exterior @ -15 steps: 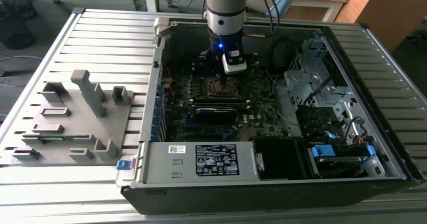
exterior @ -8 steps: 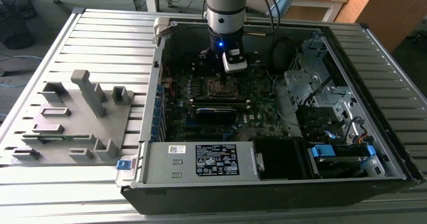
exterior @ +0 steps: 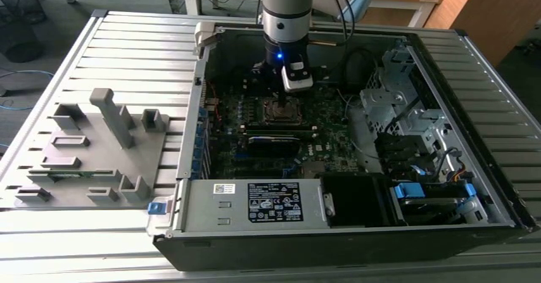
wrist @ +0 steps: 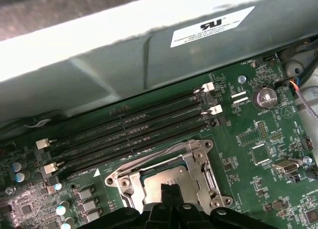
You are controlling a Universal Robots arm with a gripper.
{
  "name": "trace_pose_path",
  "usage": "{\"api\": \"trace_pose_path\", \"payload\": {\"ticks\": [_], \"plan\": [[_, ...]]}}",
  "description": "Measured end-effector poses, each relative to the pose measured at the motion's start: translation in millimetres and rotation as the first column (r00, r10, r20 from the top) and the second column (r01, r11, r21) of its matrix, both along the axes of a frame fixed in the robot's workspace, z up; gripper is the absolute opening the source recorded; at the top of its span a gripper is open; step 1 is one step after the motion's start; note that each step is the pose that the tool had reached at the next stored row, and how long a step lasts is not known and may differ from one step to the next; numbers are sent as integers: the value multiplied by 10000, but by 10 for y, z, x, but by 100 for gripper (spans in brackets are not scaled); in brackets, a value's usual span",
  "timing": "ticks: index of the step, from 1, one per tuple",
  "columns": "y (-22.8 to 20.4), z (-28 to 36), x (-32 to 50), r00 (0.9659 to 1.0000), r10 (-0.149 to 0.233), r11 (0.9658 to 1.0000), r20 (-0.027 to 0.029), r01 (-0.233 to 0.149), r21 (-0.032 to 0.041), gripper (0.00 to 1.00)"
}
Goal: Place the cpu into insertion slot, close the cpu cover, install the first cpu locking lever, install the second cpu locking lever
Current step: 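Install the first cpu locking lever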
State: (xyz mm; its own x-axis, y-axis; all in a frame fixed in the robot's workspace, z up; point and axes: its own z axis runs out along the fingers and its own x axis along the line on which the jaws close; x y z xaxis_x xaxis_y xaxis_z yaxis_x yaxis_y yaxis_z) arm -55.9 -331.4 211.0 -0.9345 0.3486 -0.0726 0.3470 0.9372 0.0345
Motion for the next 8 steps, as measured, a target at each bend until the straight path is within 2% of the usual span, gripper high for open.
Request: {"api": "trace_pose_path", "payload": {"ticks": [3, 8], "plan": [[0, -1, 2, 10000, 11, 10000, -4, -11, 3, 10], [1, -3, 8, 9997, 250, 9997, -4, -250, 3, 10]]}}
